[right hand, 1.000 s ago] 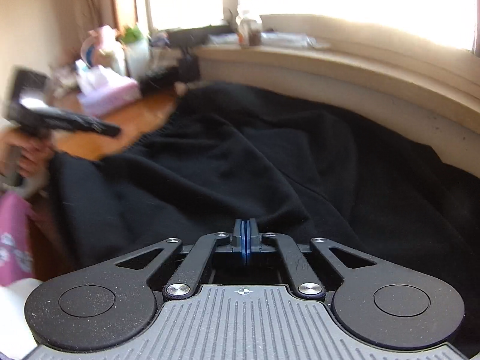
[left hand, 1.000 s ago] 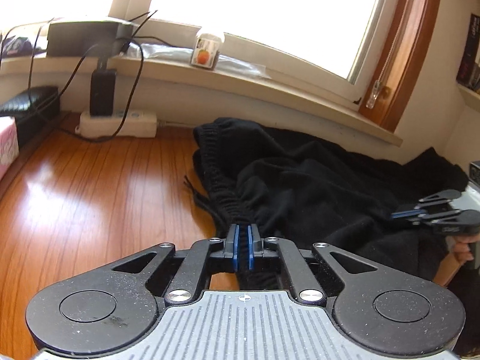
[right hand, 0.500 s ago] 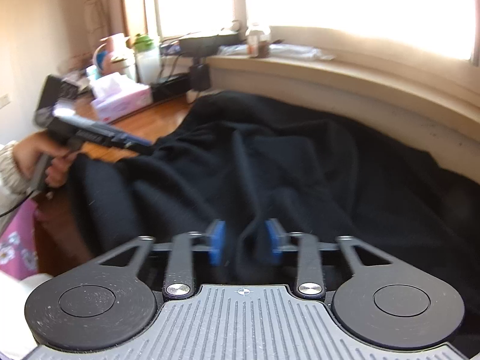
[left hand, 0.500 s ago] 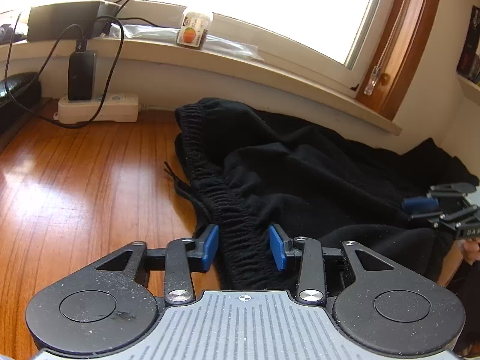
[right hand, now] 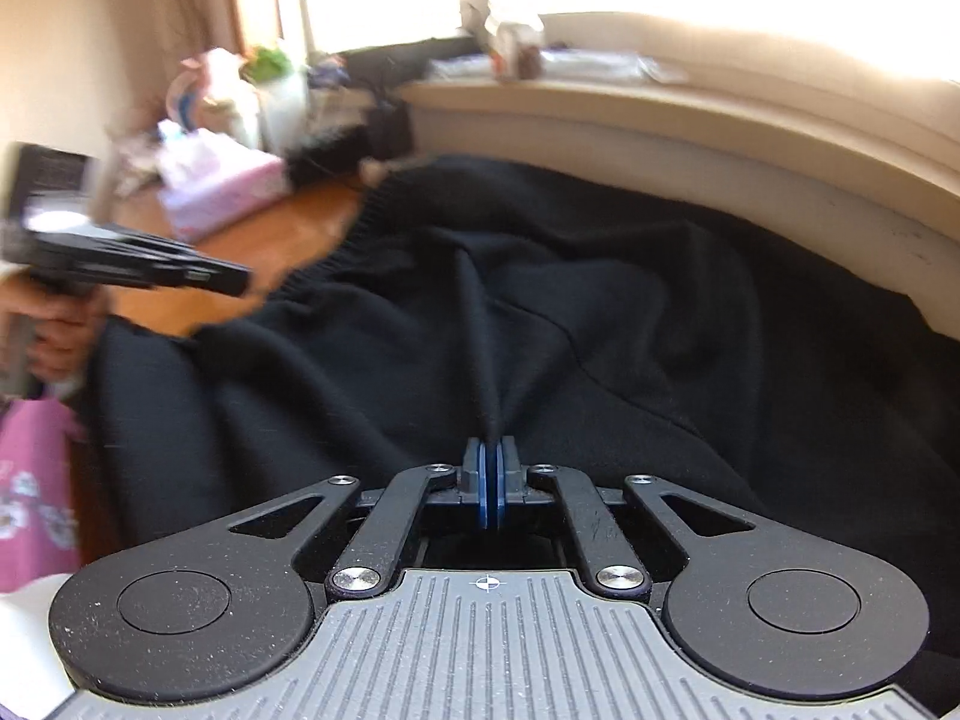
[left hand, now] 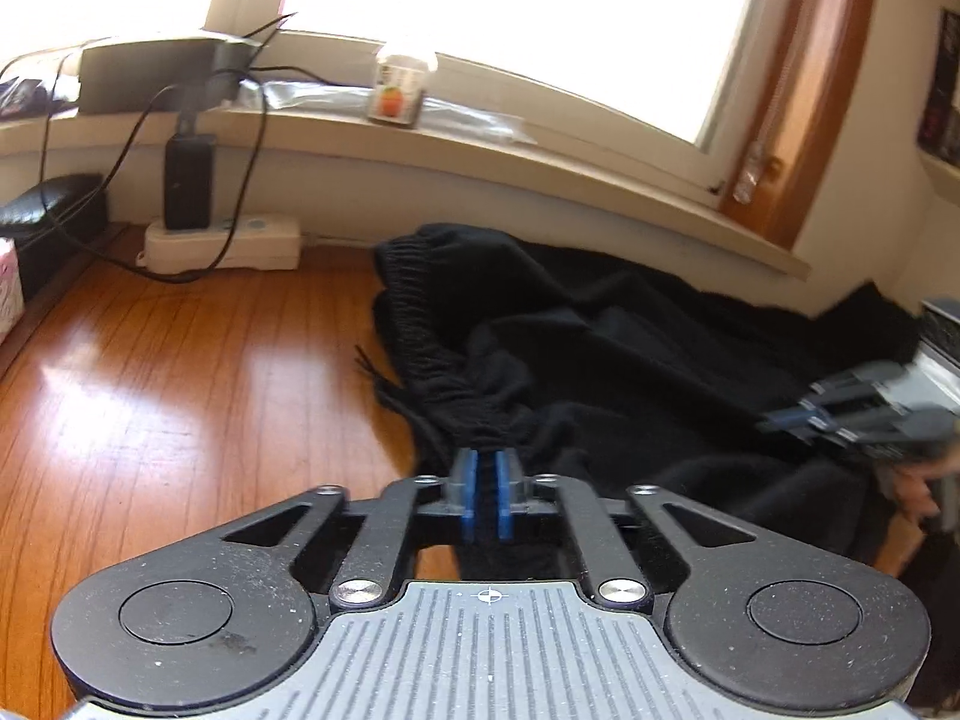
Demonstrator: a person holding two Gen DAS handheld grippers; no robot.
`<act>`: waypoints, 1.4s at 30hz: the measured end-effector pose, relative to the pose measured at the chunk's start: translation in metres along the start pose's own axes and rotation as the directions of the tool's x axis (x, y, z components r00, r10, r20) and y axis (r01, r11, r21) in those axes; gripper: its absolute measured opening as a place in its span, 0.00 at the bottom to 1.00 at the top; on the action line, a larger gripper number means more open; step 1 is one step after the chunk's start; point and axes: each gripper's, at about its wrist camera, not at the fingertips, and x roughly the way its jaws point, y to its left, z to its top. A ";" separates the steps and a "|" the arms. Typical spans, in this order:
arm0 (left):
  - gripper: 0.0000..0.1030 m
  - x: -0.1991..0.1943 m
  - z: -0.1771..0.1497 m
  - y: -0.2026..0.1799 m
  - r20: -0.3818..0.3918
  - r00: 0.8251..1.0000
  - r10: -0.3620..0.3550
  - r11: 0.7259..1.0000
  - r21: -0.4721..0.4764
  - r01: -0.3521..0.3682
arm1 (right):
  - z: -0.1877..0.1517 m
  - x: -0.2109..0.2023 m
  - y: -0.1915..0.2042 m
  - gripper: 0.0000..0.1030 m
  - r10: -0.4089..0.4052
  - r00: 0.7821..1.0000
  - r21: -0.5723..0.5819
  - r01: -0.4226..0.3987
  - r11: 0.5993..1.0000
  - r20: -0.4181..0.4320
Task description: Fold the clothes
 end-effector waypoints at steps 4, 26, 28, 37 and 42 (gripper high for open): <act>0.52 0.016 0.011 0.003 -0.021 0.999 -0.026 1.000 -0.002 0.025 | -0.003 -0.012 0.005 0.04 -0.018 0.999 -0.042 0.017 0.999 -0.029; 0.05 -0.052 0.004 -0.019 0.045 0.996 -0.074 0.994 0.089 0.070 | -0.001 -0.038 0.013 0.04 0.045 0.999 -0.105 -0.043 0.994 0.021; 0.06 -0.050 -0.003 -0.019 -0.001 0.997 -0.072 0.992 0.099 0.072 | -0.002 -0.042 0.017 0.04 0.071 0.998 -0.129 -0.070 0.989 -0.001; 0.35 -0.038 0.010 0.003 0.011 1.000 -0.003 0.998 0.058 0.002 | 0.002 -0.048 0.000 0.28 0.069 0.997 -0.070 -0.068 0.995 0.023; 0.45 -0.014 0.045 0.015 0.030 0.999 -0.035 0.999 0.024 0.034 | 0.007 -0.053 -0.024 0.42 -0.036 0.995 -0.002 0.037 0.999 0.088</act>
